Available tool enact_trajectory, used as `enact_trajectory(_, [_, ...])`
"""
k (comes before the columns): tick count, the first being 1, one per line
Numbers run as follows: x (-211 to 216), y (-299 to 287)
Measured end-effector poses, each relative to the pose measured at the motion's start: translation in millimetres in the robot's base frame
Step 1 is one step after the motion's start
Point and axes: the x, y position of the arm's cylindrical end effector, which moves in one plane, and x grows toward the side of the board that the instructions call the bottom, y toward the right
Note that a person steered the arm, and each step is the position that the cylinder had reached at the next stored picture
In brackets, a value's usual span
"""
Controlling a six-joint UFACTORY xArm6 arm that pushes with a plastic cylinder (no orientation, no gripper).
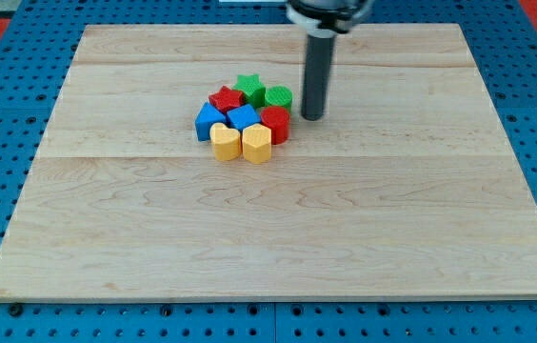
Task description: Separate the green blocks from the group of blocks
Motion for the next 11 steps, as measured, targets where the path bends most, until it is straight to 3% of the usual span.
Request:
enact_trajectory(2, [-46.5, -82.0])
enact_trajectory(3, [-36.2, -80.6])
enact_trajectory(4, [11.6, -110.7])
enact_trajectory(5, [10.7, -139.8])
enact_trajectory(11, [-19.6, -121.9])
